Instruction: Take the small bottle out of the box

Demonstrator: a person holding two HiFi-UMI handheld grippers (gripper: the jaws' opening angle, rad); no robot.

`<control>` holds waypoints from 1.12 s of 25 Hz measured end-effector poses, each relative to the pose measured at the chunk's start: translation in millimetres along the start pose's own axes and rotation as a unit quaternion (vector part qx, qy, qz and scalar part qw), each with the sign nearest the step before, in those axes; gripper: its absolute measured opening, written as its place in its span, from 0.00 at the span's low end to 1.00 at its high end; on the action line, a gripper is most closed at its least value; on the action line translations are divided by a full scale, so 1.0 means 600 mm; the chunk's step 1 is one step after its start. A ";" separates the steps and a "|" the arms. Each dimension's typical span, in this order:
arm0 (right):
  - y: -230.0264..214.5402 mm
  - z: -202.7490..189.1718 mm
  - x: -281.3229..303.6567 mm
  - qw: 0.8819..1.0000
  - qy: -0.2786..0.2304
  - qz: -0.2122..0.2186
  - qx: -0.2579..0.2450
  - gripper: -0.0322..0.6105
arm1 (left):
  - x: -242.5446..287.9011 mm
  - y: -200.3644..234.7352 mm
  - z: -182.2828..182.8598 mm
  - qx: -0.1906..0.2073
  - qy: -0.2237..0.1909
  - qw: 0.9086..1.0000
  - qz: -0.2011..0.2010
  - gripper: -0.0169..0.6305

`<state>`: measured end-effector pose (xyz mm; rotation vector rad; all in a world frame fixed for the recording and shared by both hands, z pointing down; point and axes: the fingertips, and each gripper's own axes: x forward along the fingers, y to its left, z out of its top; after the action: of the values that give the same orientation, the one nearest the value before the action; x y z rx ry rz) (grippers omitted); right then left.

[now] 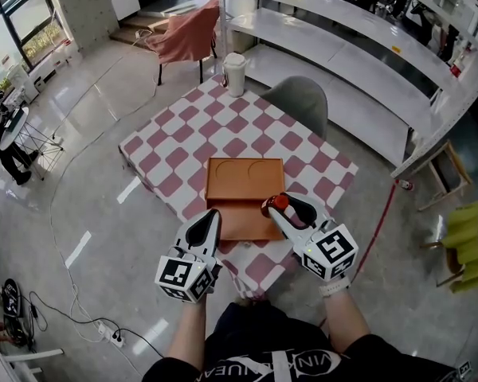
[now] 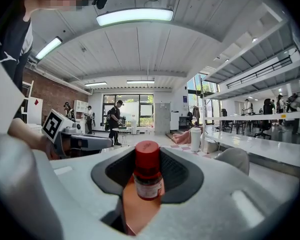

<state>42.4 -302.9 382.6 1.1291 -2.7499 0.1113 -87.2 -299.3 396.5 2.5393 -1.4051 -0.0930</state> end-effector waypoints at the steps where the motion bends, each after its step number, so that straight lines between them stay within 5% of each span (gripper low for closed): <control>1: 0.000 0.004 -0.001 1.000 -0.002 0.000 -0.001 0.28 | 0.000 -0.001 0.003 0.000 -0.002 1.000 -0.001 0.05; 28: 0.002 0.073 -0.028 0.999 -0.027 -0.007 -0.022 0.28 | -0.008 -0.024 0.065 0.019 -0.030 0.999 -0.012 0.05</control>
<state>48.2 -296.2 336.1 1.1561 -2.7762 0.0202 -84.7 -294.6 354.8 2.6050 -1.4109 -0.1500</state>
